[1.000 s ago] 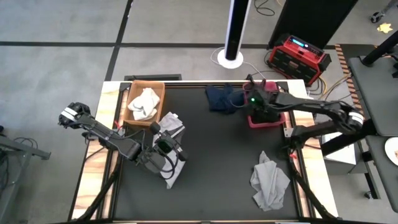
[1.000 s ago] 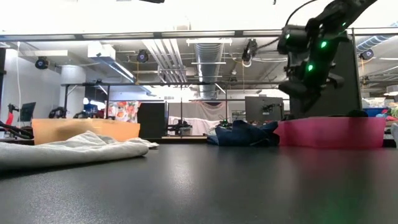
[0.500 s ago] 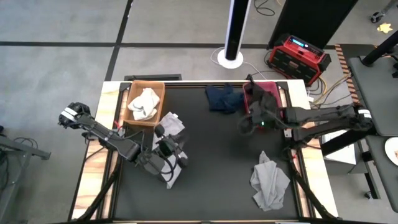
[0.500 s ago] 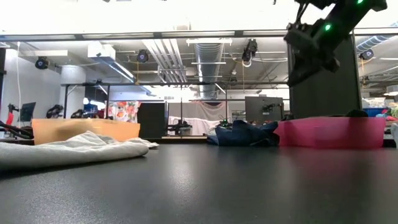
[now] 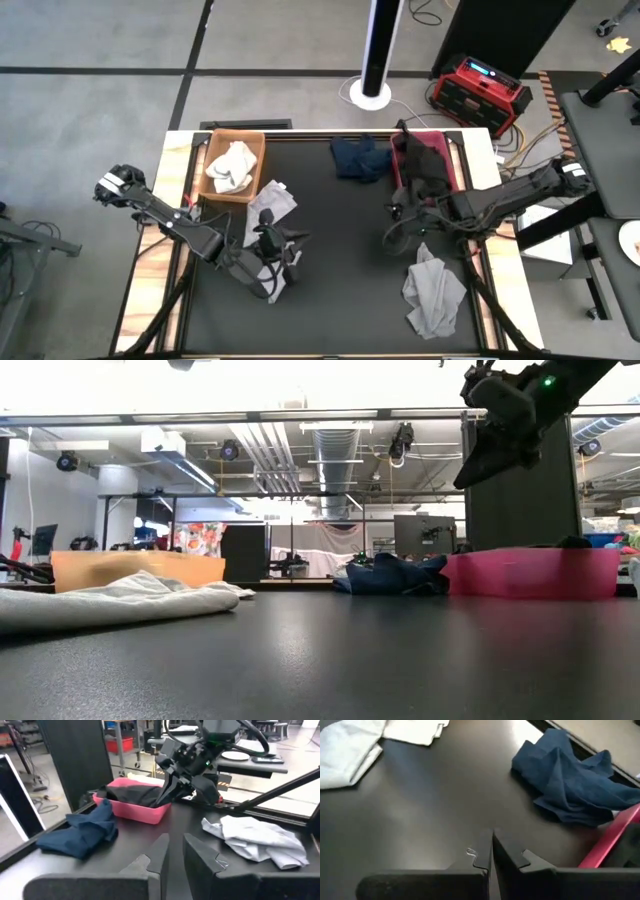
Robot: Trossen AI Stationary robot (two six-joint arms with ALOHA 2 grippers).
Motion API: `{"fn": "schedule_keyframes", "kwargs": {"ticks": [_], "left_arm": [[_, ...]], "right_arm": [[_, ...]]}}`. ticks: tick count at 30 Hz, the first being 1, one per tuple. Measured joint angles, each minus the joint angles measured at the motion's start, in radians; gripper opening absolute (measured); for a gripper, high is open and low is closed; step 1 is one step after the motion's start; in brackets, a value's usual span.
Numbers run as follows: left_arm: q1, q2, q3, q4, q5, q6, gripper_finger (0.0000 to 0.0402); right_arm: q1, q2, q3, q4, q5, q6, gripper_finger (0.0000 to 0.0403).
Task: Sort towels by color in basket
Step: Put the left gray towel into the orange bin
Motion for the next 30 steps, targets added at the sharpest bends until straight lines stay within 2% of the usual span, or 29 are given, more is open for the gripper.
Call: {"fn": "schedule_keyframes", "kwargs": {"ticks": [4, 8, 12, 15, 21, 30], "left_arm": [[-0.008, 0.013, 0.008, -0.03, 0.05, -0.064, 0.0038], [-0.01, 0.013, 0.01, -0.178, 0.094, -0.28, 0.0038], [-0.009, 0.015, 0.01, -0.373, 0.259, -0.556, 0.0038], [-0.017, 0.04, 0.01, -0.455, 0.358, -0.7, 0.0038], [-0.02, 0.11, 0.011, -0.452, 0.468, -0.815, 0.0038], [-0.025, 0.182, 0.011, -0.44, 0.478, -0.936, 0.0038]], "right_arm": [[0.019, 0.005, 0.0, 0.0, 0.007, -0.016, 0.0009], [0.022, 0.008, 0.0, 0.0, 0.032, -0.03, 0.0009], [0.022, 0.011, 0.0, 0.0, 0.044, -0.045, 0.0009], [0.022, 0.011, 0.0, 0.0, 0.044, -0.046, 0.0009], [0.022, 0.011, 0.0, 0.001, 0.044, -0.046, 0.0009], [0.022, 0.011, 0.0, 0.003, 0.043, -0.046, 0.0009]]}}
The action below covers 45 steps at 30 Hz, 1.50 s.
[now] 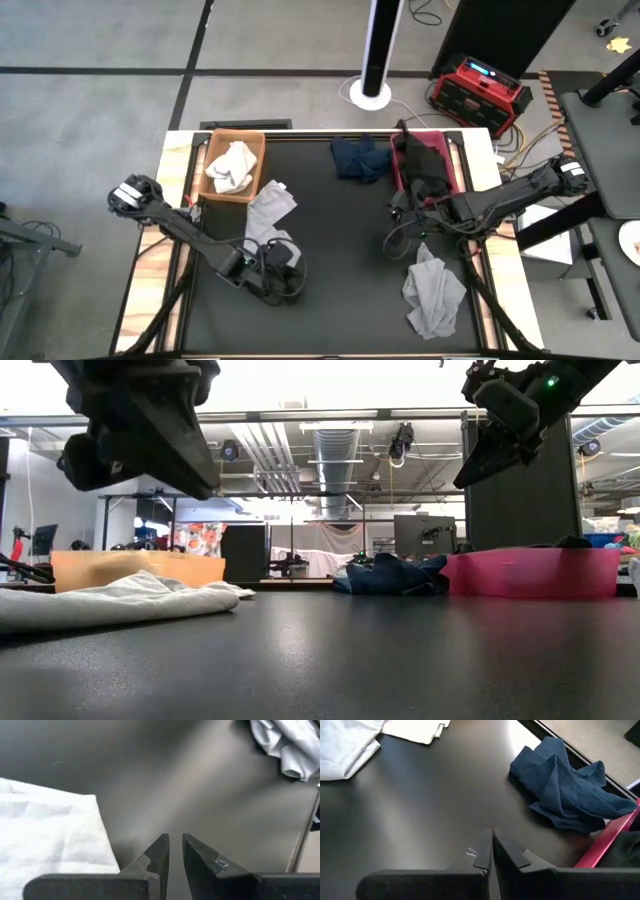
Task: Sort towels by color in basket
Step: Put the left gray towel into the orange bin
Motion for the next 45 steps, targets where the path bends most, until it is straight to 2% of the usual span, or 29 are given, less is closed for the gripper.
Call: {"fn": "schedule_keyframes", "kwargs": {"ticks": [5, 10, 14, 17, 22, 24, 26, 30, 35, 37, 41, 43, 45], "left_arm": [[0.0, 0.027, 0.0, 0.075, -0.01, -0.041, 0.0038], [0.001, 0.088, 0.001, 0.329, -0.023, 0.08, 0.0038], [0.004, 0.129, 0.001, 0.44, -0.054, 0.164, 0.0038], [0.004, 0.141, 0.001, 0.449, -0.071, 0.176, 0.0038], [0.004, 0.121, 0.001, 0.444, -0.112, 0.223, 0.0038], [0.004, 0.114, 0.007, 0.438, -0.12, 0.257, 0.0038], [0.004, 0.114, 0.021, 0.431, -0.122, 0.297, 0.0038], [0.007, 0.113, 0.059, 0.413, -0.131, 0.384, 0.0038], [0.008, 0.112, 0.135, 0.243, -0.154, 0.43, 0.0038], [0.009, 0.113, 0.167, 0.106, -0.122, 0.338, 0.0038], [0.009, 0.137, 0.27, -0.299, -0.037, 0.071, 0.0038], [0.009, 0.162, 0.33, -0.496, -0.012, -0.021, 0.0038], [0.012, 0.191, 0.386, -0.625, -0.005, -0.079, 0.0039]], "right_arm": [[0.0, 0.0, 0.0, -0.003, -0.001, 0.0, 0.0009], [0.0, -0.001, 0.0, -0.009, -0.002, -0.015, 0.0009], [0.002, -0.015, 0.006, -0.015, -0.021, -0.045, 0.0009], [0.017, -0.032, 0.023, -0.013, -0.134, -0.073, 0.0009], [0.06, -0.05, 0.042, -0.019, -0.468, 0.015, 0.0009], [0.098, -0.043, 0.042, -0.042, -0.568, 0.063, 0.0009], [0.144, -0.029, 0.042, -0.09, -0.604, 0.12, 0.001], [0.228, -0.006, 0.042, -0.217, -0.605, 0.265, 0.0013], [0.3, 0.004, 0.042, -0.284, -0.575, 0.378, 0.0013], [0.317, 0.005, 0.042, -0.289, -0.562, 0.405, 0.0013], [0.337, 0.005, 0.042, -0.288, -0.531, 0.422, 0.0013], [0.339, 0.005, 0.042, -0.288, -0.52, 0.422, 0.0013], [0.338, 0.005, 0.042, -0.288, -0.498, 0.421, 0.0013]]}}
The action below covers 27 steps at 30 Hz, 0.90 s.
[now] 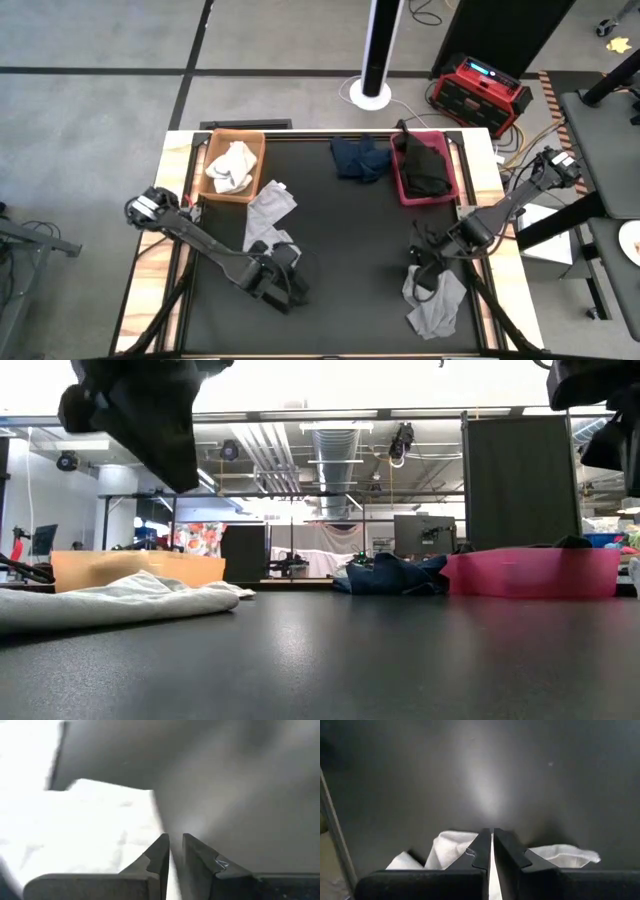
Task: Sort towels by color in basket
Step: Put the left gray towel into the orange bin
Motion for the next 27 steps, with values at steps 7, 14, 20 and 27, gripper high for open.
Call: {"fn": "schedule_keyframes", "kwargs": {"ticks": [7, 14, 20, 27], "left_arm": [[0.017, 0.128, 0.18, -0.143, 0.14, 0.065, 0.0097], [0.029, 0.226, 0.219, -0.164, 0.19, 0.096, 0.019], [0.049, 0.272, 0.183, -0.165, 0.192, 0.068, 0.022], [0.071, 0.33, 0.178, -0.164, 0.193, 0.085, 0.021]], "right_arm": [[0.0, 0.0, 0.0, 0.0, 0.03, -0.028, 0.0013], [-0.001, 0.0, 0.0, 0.0, 0.054, -0.056, 0.0013], [-0.001, 0.0, 0.0, 0.0, 0.078, -0.073, 0.0013], [-0.005, 0.0, 0.0, 0.001, 0.08, -0.096, 0.0013]]}}
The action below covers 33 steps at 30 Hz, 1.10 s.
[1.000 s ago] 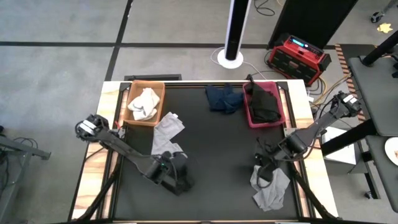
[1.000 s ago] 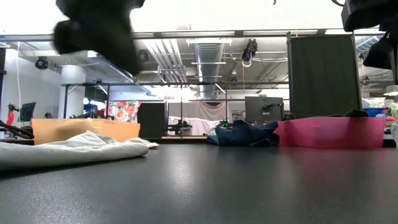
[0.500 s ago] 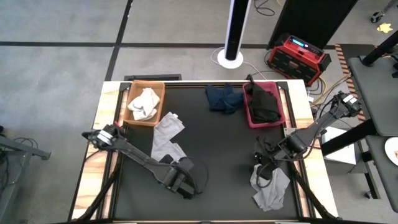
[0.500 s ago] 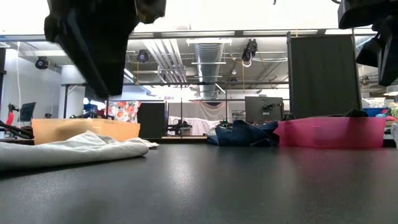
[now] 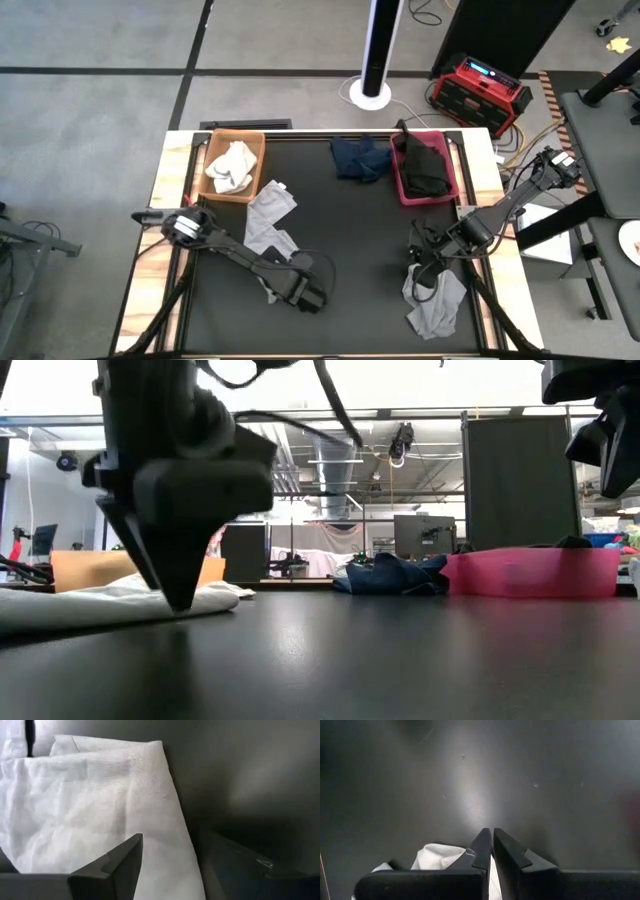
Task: Sort towels by color in basket
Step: Put the left gray towel into the orange bin
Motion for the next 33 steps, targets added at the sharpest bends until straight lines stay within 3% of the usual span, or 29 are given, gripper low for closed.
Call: {"fn": "schedule_keyframes", "kwargs": {"ticks": [10, 21, 33], "left_arm": [[0.005, 0.013, -0.024, -0.002, -0.002, 0.01, 0.0151], [0.006, 0.01, -0.045, 0.015, 0.006, 0.057, 0.0013], [0.005, -0.057, 0.007, -0.111, -0.025, 0.094, 0.0001]], "right_arm": [[0.0, 0.0, 0.0, 0.001, 0.027, -0.011, 0.0013], [0.0, 0.0, 0.0, 0.015, 0.053, -0.019, 0.0013], [0.0, 0.0, 0.0, 0.023, 0.101, -0.03, 0.0013]]}}
